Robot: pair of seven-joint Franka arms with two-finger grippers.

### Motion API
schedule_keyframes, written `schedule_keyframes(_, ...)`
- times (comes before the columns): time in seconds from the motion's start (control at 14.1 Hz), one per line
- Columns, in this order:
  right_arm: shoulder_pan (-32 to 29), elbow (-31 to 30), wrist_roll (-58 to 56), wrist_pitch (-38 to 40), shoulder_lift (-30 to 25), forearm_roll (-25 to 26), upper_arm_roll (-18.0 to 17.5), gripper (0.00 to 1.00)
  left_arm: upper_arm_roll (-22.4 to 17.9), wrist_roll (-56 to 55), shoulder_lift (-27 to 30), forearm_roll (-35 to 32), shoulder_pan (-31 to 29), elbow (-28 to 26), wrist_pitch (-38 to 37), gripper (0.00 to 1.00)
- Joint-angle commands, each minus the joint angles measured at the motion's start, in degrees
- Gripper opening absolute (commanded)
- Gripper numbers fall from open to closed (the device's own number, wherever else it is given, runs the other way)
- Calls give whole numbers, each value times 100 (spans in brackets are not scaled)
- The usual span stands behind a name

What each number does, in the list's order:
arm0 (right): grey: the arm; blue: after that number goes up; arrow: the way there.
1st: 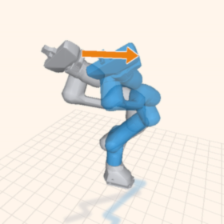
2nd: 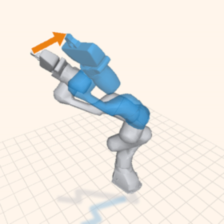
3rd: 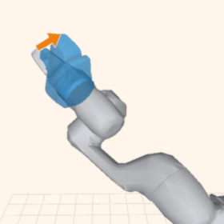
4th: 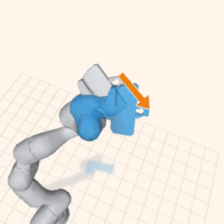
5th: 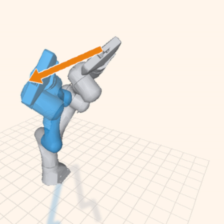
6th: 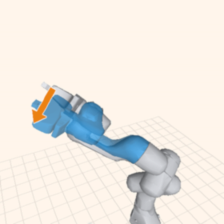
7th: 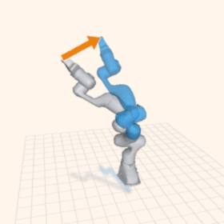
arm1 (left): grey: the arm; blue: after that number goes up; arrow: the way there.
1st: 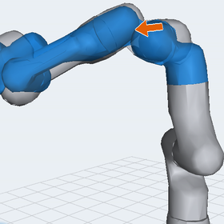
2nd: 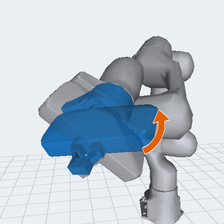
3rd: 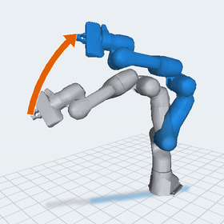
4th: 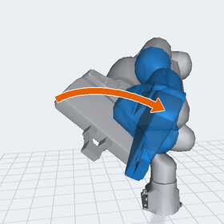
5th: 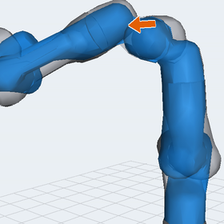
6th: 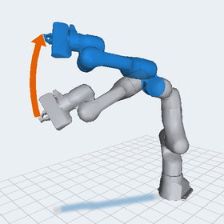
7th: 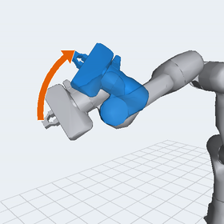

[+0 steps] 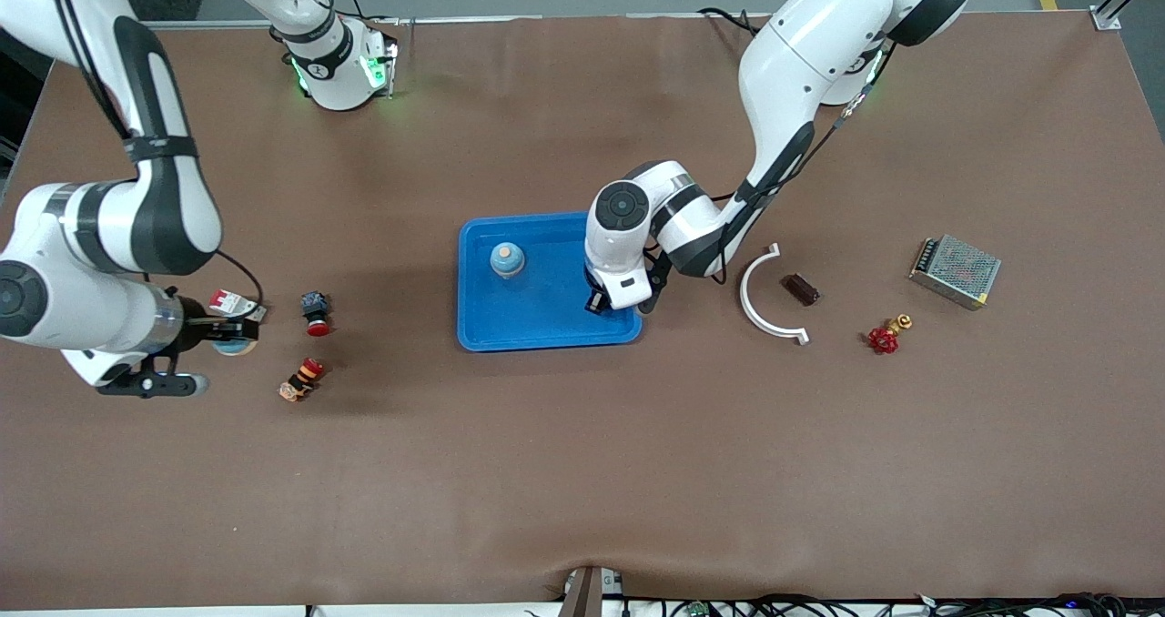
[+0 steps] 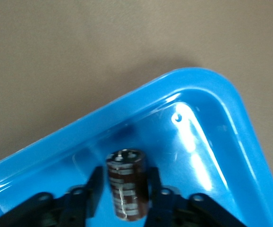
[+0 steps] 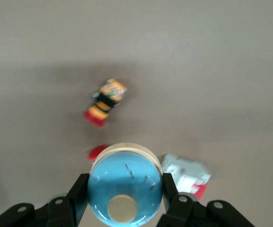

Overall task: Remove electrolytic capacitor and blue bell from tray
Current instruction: 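Carry the capacitor toward the arc while the right gripper carries the bell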

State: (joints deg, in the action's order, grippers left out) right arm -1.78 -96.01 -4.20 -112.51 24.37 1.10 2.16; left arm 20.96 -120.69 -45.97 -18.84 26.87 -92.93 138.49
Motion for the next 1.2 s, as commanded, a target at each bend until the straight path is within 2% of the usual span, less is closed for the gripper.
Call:
schedule_keyframes(0.0,-489,-295,-720,-595,120,57,-110,0,-40,18,447,-243,-33,-41,-521,0)
schedule_keyframes(0.21,-569,-785,-836,-1437,182,57,-110,0,22,886,1185,-86,-409,-252,-1567,0)
schedule_keyframes(0.42,-595,-955,-933,-1801,226,57,-102,0,66,1854,1476,108,-1051,-515,-2149,0)
schedule_keyframes(0.85,-832,-911,-1153,-2310,542,180,-110,0,364,3427,2311,100,-2597,-1797,-2212,0)
schedule_keyframes(1.13,-982,-875,-1153,-2539,806,110,-119,0,365,4674,2724,91,-3424,-2282,-2203,0)
